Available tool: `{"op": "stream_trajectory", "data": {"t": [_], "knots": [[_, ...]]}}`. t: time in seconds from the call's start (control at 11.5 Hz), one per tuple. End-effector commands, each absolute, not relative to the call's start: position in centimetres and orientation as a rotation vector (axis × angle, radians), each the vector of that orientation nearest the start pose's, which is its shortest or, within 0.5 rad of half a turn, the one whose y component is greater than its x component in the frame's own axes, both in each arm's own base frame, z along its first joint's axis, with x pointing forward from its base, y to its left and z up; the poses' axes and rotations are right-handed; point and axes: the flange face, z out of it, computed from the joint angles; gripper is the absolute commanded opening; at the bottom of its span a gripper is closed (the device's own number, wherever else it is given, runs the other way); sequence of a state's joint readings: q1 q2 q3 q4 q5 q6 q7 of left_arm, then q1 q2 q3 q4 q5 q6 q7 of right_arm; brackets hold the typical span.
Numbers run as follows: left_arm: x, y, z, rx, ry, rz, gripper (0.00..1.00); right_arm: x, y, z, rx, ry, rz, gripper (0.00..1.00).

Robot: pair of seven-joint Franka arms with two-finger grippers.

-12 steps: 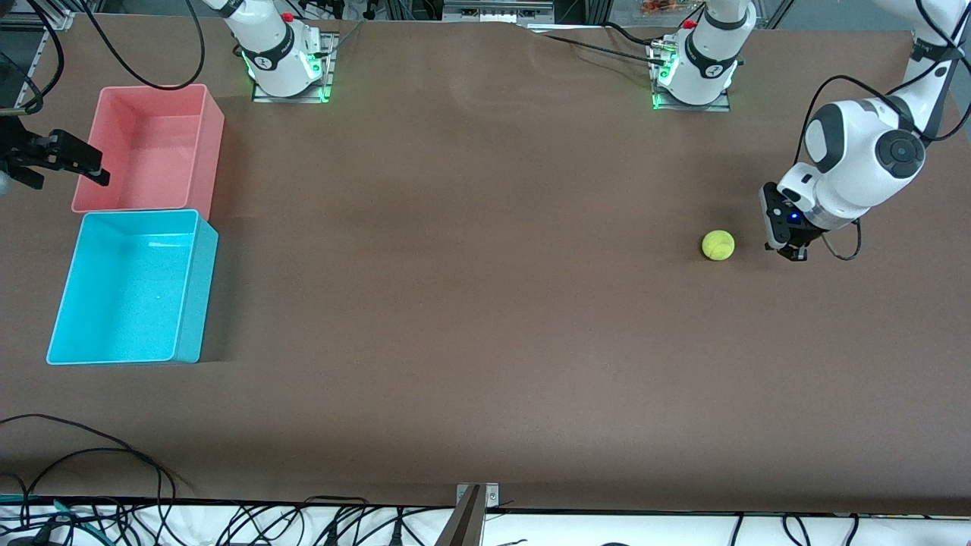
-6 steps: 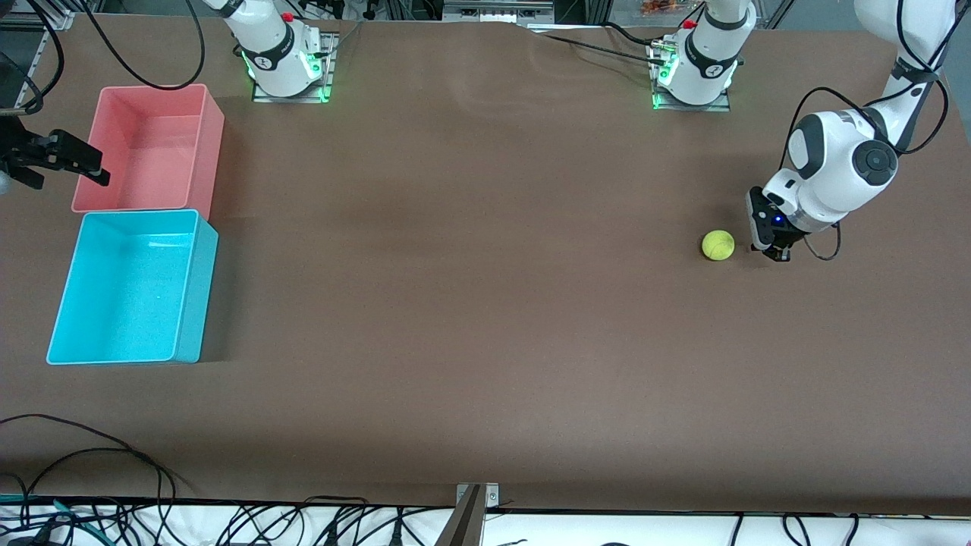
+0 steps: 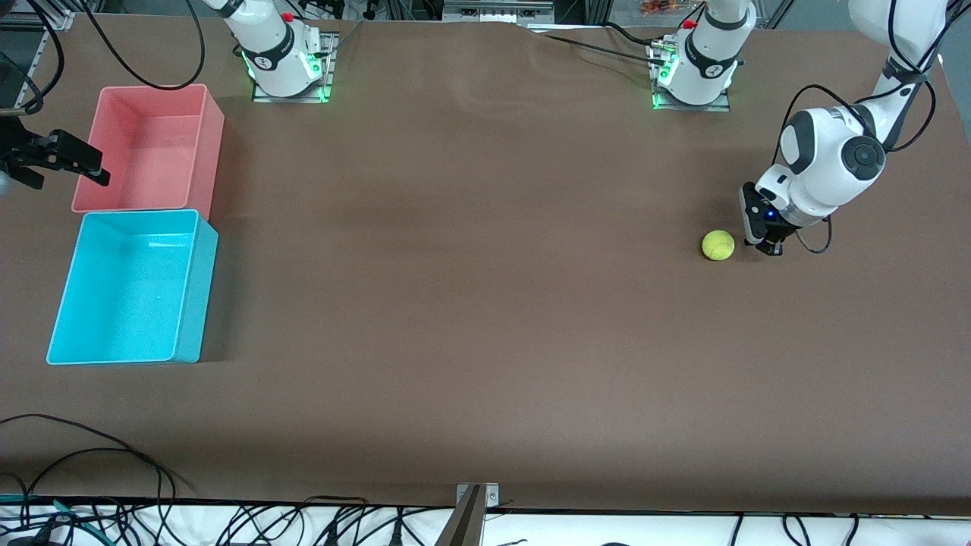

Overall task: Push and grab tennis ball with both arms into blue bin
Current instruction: 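Push the tennis ball with the left gripper toward the right gripper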

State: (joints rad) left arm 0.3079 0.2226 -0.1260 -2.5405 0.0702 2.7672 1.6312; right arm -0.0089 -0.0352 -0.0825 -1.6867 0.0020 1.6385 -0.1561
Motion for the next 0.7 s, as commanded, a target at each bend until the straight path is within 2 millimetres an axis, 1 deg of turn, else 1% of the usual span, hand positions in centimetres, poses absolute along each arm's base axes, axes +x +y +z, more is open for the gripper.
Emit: {"op": "stream_trajectory", "data": {"t": [0.0,0.35,0.43,0.52,0.61], "knots": [[44.8,7.7,19.1,-2.277,2.139,-0.02,0.0,54.7,-4.7,60.1,-3.142,-0.107,0.027,1.0],[44.8,7.7,18.6,-2.279,2.137,-0.025,0.0,54.9,-4.6,59.7,-3.141,-0.109,0.037,1.0],[44.9,6.8,18.3,-2.277,2.138,-0.034,0.0,54.9,-4.6,59.7,-3.141,-0.109,0.037,1.0],[45.2,5.0,18.0,-2.276,2.135,-0.059,0.0,54.9,-4.6,59.7,-3.141,-0.109,0.037,1.0],[45.2,2.6,17.7,-2.313,2.117,-0.071,0.0,54.9,-4.6,59.7,-3.141,-0.109,0.037,1.0]]}}
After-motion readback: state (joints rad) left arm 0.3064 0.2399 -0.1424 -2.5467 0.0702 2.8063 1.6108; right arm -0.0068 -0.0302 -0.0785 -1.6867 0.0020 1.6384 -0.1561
